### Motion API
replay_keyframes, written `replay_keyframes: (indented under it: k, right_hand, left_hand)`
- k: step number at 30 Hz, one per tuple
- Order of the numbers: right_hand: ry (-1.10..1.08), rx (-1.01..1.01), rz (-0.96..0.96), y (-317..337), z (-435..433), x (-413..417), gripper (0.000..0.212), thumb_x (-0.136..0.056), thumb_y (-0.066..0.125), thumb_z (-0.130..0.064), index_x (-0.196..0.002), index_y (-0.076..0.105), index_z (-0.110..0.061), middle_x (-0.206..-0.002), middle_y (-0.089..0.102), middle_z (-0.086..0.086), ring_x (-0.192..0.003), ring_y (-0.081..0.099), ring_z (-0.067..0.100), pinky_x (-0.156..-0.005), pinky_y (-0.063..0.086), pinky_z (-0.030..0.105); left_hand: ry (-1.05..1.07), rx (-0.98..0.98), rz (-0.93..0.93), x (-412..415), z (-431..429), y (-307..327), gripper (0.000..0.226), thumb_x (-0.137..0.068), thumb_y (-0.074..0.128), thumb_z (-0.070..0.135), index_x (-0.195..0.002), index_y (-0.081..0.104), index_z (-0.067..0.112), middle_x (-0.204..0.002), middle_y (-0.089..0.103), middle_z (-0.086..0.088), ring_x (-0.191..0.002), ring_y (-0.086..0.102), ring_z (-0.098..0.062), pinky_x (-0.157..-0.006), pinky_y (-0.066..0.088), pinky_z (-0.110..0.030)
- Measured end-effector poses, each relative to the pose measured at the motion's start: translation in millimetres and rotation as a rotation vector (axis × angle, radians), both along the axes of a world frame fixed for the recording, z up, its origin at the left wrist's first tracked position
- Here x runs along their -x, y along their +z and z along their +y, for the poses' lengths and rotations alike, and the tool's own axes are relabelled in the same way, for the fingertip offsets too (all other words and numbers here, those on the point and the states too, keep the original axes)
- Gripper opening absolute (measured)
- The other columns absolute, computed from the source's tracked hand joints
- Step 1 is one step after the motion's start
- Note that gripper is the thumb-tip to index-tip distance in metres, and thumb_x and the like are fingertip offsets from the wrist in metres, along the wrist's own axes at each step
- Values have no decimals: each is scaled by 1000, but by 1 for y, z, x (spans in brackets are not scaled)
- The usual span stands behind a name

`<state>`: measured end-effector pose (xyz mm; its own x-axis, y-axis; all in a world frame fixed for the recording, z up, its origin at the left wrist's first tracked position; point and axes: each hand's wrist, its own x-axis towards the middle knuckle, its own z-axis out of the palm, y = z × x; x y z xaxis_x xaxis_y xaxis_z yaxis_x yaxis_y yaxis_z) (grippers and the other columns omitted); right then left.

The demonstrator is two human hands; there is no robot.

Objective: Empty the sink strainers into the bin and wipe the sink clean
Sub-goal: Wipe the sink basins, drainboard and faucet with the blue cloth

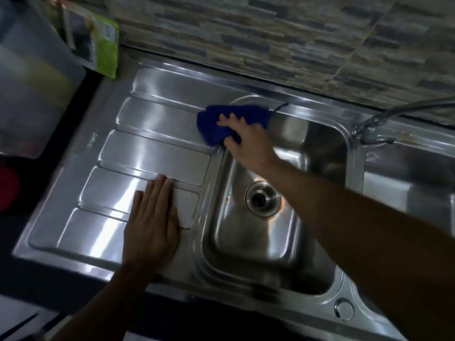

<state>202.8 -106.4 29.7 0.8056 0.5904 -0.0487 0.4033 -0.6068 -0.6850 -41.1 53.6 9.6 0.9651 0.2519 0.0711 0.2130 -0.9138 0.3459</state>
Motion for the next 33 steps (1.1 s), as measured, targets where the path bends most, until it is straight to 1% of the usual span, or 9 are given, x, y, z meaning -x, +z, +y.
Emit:
replay_keyframes:
  k: [4, 8, 13, 16, 19, 24, 27, 30, 33]
  right_hand:
    - [3, -116, -241, -17, -14, 132, 42, -83, 72, -13, -122, 69, 1, -131, 65, 18, -125, 60, 37, -108, 47, 49]
    - [-7, -204, -128, -28, -9, 171, 40, -86, 70, -11, -124, 67, 0, -137, 61, 12, -136, 51, 30, -111, 43, 50]
    - [-48, -60, 6, -9, 18, 91, 50, -94, 59, -7, -143, 49, -11, -165, 20, 10, -153, 15, 28, -120, 30, 46]
    - [-33, 13, 27, -7, 29, 65, 43, -97, 55, -8, -139, 48, -14, -167, -2, 12, -154, 3, 31, -124, 21, 45]
    - [-15, -34, 56, -9, 22, 79, 39, -97, 50, 2, -135, 50, -6, -166, 8, 17, -154, 2, 33, -124, 17, 48]
    - [166, -147, 46, -16, -25, 153, 52, -87, 48, 15, -137, 55, 0, -160, 28, 22, -151, 20, 36, -125, 19, 43]
    - [320, -167, 145, -18, -56, 207, 56, -81, 47, 23, -132, 59, 4, -155, 34, 25, -147, 31, 37, -125, 21, 40]
    - [335, -148, 229, -17, -90, 239, 54, -80, 56, 23, -128, 65, 0, -150, 45, 20, -140, 45, 28, -121, 31, 39]
    - [377, -95, 210, -9, -132, 234, 46, -81, 68, 14, -123, 70, -5, -143, 55, 15, -133, 54, 23, -117, 38, 35]
  left_hand:
    - [-15, 42, -4, 5, 7, -2, 58, -99, 33, 23, -154, 34, 3, -164, 27, -13, -155, 20, -25, -127, 16, -46]
    - [-29, 80, -8, 4, 10, -2, 59, -100, 27, 27, -153, 35, 1, -163, 29, -15, -155, 20, -27, -129, 10, -40]
    - [-46, 65, -13, 3, 9, -1, 57, -100, 30, 20, -153, 34, 1, -162, 29, -18, -154, 20, -31, -128, 13, -47]
    - [-29, 86, -11, 3, 7, -1, 56, -100, 31, 19, -153, 35, 1, -162, 29, -17, -154, 21, -31, -128, 13, -47]
    - [-25, 125, -14, 3, 9, 0, 54, -101, 32, 16, -153, 36, 2, -162, 30, -17, -154, 22, -31, -128, 12, -46]
    - [-35, 190, -11, 8, 17, 1, 52, -101, 30, 16, -151, 39, 2, -161, 32, -17, -153, 25, -31, -128, 11, -43]
    - [-43, 203, 24, 9, 19, 0, 59, -97, 27, 19, -153, 34, 2, -163, 28, -15, -154, 20, -31, -128, 6, -41]
    - [-88, 200, 68, 11, 13, -1, 58, -100, 26, 16, -156, 26, 3, -166, 22, -16, -156, 12, -32, -127, -3, -37]
    - [-126, 230, 91, 11, -6, 5, 59, -98, 26, 16, -155, 27, 0, -165, 19, -19, -156, 9, -36, -127, -3, -43]
